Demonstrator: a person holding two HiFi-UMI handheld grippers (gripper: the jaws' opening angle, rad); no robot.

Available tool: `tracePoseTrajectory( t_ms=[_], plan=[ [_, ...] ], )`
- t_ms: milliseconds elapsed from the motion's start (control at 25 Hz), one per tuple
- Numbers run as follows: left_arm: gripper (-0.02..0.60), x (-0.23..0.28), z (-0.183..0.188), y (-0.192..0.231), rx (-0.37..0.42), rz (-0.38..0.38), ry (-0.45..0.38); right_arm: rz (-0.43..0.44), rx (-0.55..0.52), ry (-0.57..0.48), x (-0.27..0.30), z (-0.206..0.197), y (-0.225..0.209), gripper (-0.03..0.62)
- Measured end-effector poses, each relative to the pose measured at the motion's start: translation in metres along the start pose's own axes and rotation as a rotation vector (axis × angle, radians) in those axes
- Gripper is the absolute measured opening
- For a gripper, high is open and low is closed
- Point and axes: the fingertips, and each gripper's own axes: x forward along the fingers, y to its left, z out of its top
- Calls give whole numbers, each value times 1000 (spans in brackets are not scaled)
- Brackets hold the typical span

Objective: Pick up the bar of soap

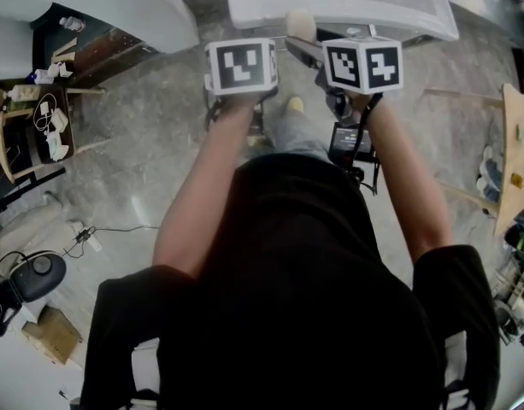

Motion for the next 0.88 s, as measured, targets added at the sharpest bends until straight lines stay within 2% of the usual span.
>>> tracePoseTrajectory(
  t_ms=[440, 600, 880],
  plan=[
    [-2, -1, 10, -24, 9, 66, -2, 34, 10, 22, -25, -6, -24, 268],
    [-2, 0, 8, -45, 7, 56, 7, 34, 15, 36, -36, -13, -36, 268],
    [-2, 5, -5, -53, 6, 51, 17, -25, 15, 96, -32, -35, -45, 268]
  ],
)
